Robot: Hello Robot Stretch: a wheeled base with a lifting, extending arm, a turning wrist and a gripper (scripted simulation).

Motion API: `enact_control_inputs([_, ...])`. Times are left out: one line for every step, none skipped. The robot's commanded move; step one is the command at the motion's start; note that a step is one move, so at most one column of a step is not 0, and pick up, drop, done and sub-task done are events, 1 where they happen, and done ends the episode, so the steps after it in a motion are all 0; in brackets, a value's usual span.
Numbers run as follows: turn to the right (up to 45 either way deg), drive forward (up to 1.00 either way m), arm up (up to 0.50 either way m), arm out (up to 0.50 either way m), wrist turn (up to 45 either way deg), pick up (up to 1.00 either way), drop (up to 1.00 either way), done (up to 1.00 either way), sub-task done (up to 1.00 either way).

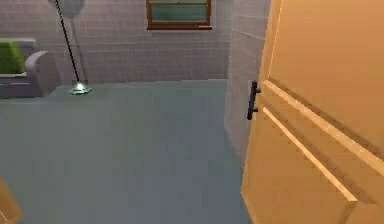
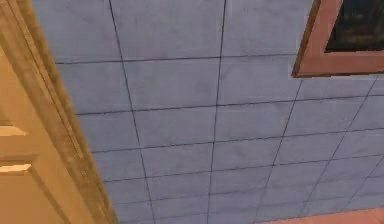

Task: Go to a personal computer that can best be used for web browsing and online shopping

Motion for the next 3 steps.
enact_control_inputs([0.0, 1.00, 0.00, 0.00, 0.0, 0.00, 0.00, 0.00, 0.00])
enact_control_inputs([0.0, 1.00, 0.00, 0.00, 0.0, 0.00, 0.00, 0.00, 0.00])
enact_control_inputs([-6.0, 0.00, 0.00, 0.00, 0.0, 0.00, 0.00, 0.00, 0.00])
